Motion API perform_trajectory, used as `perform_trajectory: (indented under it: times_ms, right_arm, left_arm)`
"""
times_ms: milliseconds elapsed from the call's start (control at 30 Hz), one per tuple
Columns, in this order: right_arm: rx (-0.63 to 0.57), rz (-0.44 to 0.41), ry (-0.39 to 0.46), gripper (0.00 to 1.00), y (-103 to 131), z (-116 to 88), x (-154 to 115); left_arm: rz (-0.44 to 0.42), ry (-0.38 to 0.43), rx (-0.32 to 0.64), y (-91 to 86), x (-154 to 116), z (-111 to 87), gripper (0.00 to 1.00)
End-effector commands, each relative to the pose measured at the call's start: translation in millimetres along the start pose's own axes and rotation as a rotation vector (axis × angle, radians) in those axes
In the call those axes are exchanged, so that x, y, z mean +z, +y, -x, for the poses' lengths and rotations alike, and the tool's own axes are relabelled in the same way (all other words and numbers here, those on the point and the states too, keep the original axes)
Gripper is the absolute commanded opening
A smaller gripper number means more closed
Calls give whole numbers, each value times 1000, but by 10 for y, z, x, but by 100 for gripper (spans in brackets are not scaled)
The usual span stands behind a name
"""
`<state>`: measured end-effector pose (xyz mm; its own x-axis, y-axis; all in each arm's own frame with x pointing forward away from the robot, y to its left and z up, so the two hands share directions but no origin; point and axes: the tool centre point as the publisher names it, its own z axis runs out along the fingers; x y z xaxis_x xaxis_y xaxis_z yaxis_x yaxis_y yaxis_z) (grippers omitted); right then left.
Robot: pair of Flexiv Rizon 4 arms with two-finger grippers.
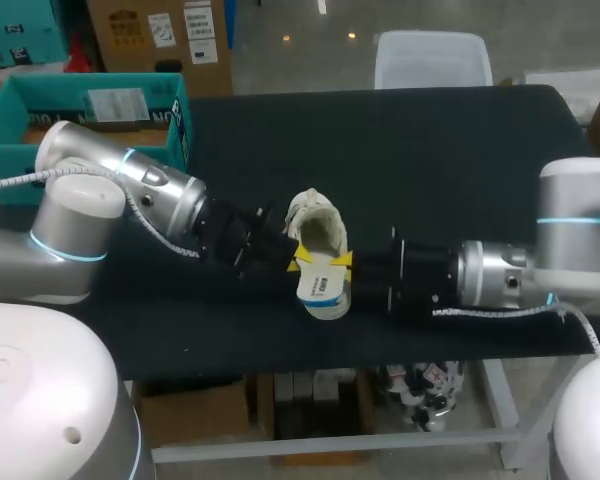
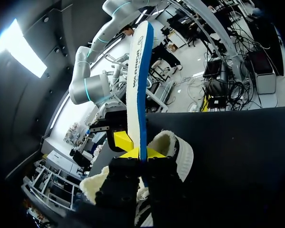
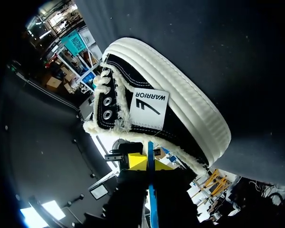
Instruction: Open the shoe tongue, take the insole out of the shoe, put the insole back into the shoe, and pack the shoe into the shoebox
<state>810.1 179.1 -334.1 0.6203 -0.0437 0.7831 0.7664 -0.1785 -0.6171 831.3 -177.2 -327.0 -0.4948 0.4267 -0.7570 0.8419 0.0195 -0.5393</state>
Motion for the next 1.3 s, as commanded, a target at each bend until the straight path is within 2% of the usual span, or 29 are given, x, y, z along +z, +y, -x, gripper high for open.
perform_trajectory:
  times_ms: [33, 400, 667, 700, 733, 800, 867, 1000, 1167, 1300]
  right_arm:
    - [9, -28, 5, 0, 143, 13, 51]
    - [32, -21, 8, 0, 255, 33, 109]
    - [40, -22, 24, 0, 224, 32, 104]
    - [41, -19, 26, 24, 213, 32, 100]
    - [40, -15, 27, 39, 194, 31, 95]
    - [35, -13, 33, 55, 134, 25, 88]
    - [29, -4, 30, 63, 57, 16, 80]
    - [10, 16, 26, 50, -89, -10, 26]
    - [-3, 31, 28, 46, -183, -4, -18]
    - [-1, 21, 30, 31, -154, 15, -16]
  left_arm:
    - [-6, -2, 0, 135, 63, 28, 0]
    - [3, 15, -30, 457, 105, 89, 0]
    - [-6, 14, -24, 436, 96, 63, 0]
    - [-6, 12, -22, 429, 92, 61, 0]
    - [-6, 12, -21, 422, 89, 60, 0]
    - [-5, 11, -18, 407, 86, 57, 0]
    - [-4, 12, -16, 396, 84, 55, 0]
    - [0, 7, -12, 369, 78, 54, 0]
    - [1, 2, -11, 349, 89, 49, 0]
    - [2, 4, -10, 336, 106, 47, 0]
